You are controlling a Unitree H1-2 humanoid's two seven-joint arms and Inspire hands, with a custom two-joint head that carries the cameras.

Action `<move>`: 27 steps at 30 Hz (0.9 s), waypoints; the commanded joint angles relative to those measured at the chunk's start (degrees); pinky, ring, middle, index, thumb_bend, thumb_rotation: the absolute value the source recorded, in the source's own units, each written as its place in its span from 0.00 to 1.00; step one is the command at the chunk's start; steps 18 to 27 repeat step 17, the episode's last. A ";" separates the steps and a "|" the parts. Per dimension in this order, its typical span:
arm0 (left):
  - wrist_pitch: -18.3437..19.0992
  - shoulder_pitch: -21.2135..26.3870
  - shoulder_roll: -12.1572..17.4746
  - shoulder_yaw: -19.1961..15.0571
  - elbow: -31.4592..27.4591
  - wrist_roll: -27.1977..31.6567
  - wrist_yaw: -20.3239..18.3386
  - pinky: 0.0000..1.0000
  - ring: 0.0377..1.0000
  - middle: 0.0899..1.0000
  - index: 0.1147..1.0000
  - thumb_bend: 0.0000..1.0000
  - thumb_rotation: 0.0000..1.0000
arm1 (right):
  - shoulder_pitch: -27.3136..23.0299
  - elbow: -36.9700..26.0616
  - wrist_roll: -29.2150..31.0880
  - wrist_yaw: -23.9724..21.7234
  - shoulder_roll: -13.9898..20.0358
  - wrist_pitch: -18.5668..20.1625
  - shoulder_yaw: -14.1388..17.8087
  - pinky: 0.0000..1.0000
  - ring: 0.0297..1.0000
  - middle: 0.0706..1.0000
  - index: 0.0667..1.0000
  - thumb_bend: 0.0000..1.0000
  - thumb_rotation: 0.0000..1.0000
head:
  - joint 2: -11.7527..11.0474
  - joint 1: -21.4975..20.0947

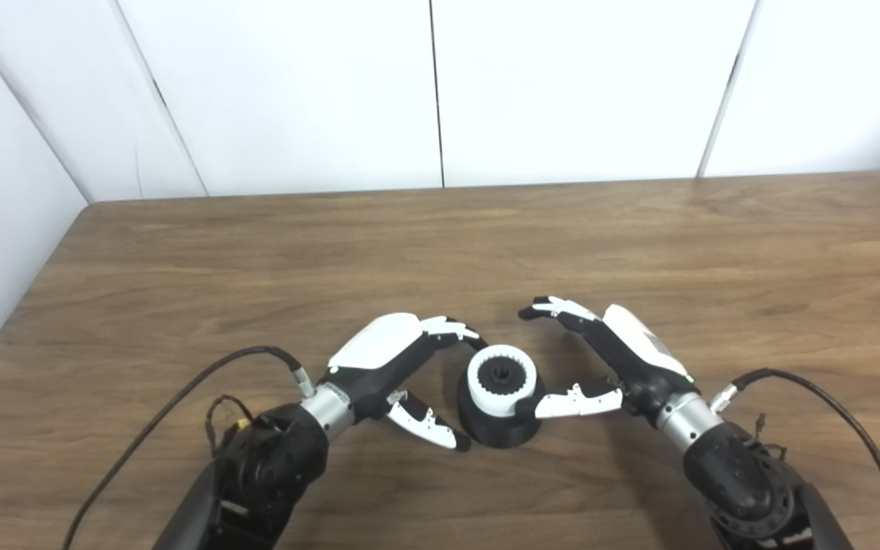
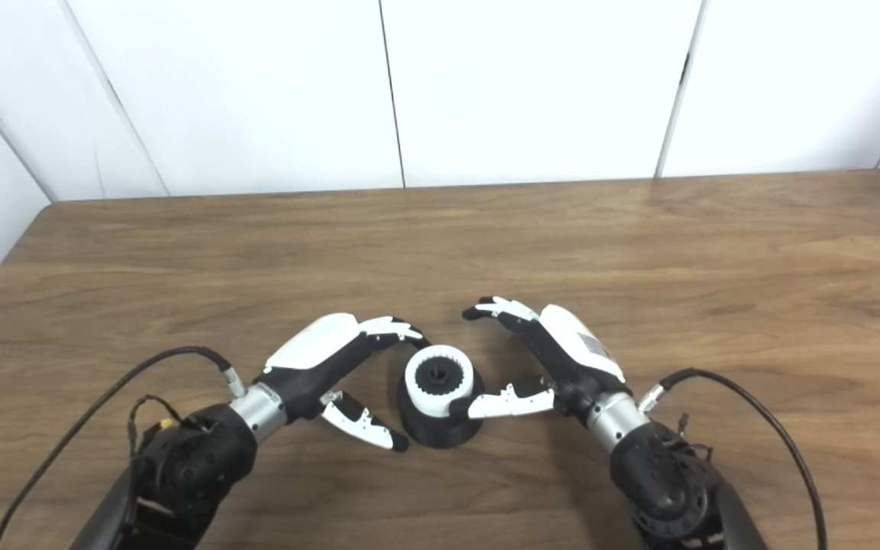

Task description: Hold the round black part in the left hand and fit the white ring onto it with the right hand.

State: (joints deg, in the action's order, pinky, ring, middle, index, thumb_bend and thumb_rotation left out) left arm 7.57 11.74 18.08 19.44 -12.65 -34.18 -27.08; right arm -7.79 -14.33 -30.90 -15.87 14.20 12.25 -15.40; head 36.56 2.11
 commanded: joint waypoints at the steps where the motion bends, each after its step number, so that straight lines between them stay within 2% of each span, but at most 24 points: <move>1: 0.73 1.39 2.04 -1.22 -1.60 1.19 -1.00 0.83 0.94 0.88 0.79 1.00 0.22 | -2.04 -2.14 0.41 0.92 0.34 -1.37 1.01 0.88 0.95 0.91 0.81 1.00 0.52 | -0.08 0.06; 11: 3.46 1.53 3.18 -3.98 -3.61 3.93 -1.94 0.84 0.93 0.88 0.80 1.00 0.23 | -2.34 -2.44 1.92 1.14 0.91 -1.60 3.18 0.87 0.95 0.91 0.82 1.00 0.53 | -0.35 -0.09; 17: 3.79 1.07 3.61 -5.88 -5.01 4.64 -1.68 0.83 0.93 0.88 0.80 1.00 0.24 | -2.49 -3.71 2.10 0.65 1.59 -0.57 4.47 0.87 0.95 0.92 0.82 1.00 0.53 | -0.49 -0.13; 27: 3.79 1.07 3.61 -5.88 -5.01 4.64 -1.68 0.83 0.93 0.88 0.80 1.00 0.24 | -2.49 -3.71 2.10 0.65 1.59 -0.57 4.47 0.87 0.95 0.92 0.82 1.00 0.53 | -0.49 -0.13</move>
